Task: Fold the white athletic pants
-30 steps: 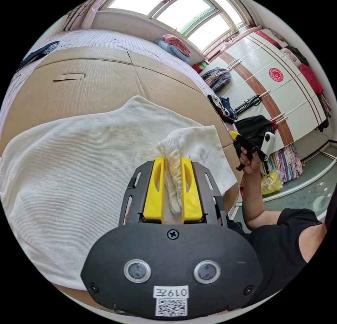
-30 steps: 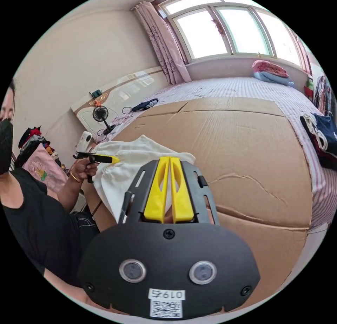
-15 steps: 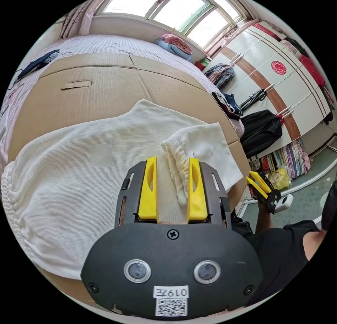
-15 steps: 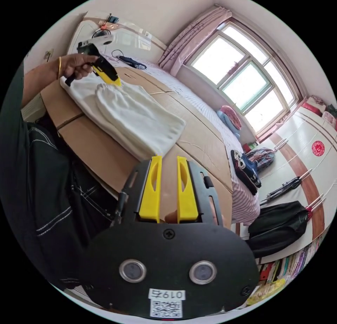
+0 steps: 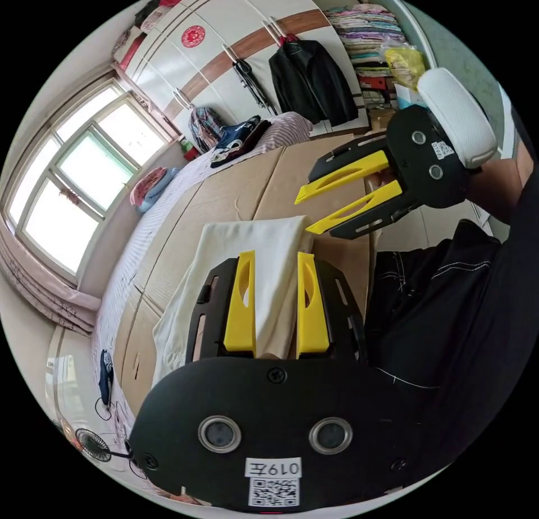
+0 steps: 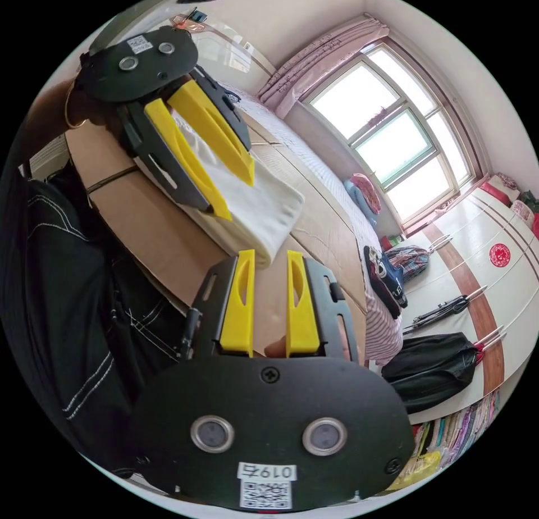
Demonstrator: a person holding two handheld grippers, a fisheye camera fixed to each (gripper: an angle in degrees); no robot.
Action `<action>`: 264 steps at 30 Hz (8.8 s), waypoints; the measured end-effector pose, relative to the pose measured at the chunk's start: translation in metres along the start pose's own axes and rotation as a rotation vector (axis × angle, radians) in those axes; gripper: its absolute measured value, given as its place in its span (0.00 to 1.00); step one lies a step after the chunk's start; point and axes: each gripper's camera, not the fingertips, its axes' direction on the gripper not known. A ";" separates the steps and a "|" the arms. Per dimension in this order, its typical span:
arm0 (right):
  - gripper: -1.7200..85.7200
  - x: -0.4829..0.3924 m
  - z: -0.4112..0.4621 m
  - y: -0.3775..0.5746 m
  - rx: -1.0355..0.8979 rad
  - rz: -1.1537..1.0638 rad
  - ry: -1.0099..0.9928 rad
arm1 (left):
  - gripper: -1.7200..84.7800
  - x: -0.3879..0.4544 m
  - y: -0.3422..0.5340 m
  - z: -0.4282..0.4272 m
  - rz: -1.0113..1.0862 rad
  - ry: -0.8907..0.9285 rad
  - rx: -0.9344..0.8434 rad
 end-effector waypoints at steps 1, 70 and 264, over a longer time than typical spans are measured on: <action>0.12 -0.002 -0.006 -0.004 0.000 -0.004 0.010 | 0.14 0.010 -0.010 0.000 0.018 0.038 -0.008; 0.04 -0.121 -0.148 -0.146 -0.101 -0.597 0.382 | 0.04 0.193 -0.122 -0.010 0.293 -0.220 -0.193; 0.05 -0.009 0.028 -0.074 0.027 -0.100 -0.443 | 0.09 0.041 0.080 -0.045 0.186 -0.129 -0.247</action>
